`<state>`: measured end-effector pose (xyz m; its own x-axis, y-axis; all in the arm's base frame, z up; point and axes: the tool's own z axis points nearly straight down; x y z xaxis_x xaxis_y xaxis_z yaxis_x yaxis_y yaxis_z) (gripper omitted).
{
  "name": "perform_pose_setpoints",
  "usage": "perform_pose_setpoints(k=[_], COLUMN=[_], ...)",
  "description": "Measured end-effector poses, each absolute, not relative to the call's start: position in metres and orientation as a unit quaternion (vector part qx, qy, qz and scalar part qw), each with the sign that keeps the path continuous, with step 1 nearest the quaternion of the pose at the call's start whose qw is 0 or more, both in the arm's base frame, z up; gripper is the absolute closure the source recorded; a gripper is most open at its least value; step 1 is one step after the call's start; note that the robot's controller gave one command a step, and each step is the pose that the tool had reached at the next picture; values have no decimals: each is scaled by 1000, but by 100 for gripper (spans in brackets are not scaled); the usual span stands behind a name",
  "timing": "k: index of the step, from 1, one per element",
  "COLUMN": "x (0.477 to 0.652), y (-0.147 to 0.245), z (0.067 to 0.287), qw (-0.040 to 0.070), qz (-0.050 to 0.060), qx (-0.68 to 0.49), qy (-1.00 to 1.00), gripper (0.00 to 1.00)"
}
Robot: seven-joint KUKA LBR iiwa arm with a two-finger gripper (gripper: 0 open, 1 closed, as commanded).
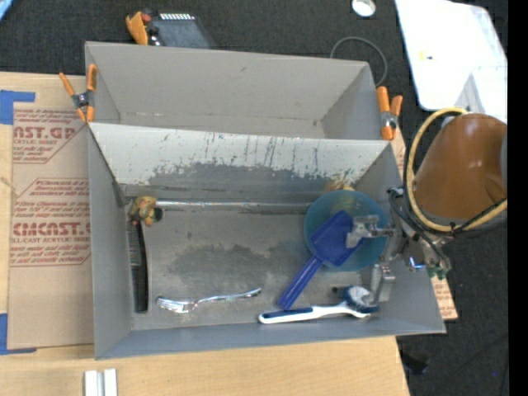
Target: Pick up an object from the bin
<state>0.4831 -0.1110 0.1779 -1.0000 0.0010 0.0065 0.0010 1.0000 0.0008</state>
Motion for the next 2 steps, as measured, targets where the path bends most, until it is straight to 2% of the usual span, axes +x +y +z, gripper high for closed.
perform_pose_setpoints(k=[1, 2], x=[485, 534], y=[-111, -116], z=[181, 127], qw=[0, -3], qz=[0, 1], qx=[0, 70], qy=[-1000, -998], gripper=[0, 0])
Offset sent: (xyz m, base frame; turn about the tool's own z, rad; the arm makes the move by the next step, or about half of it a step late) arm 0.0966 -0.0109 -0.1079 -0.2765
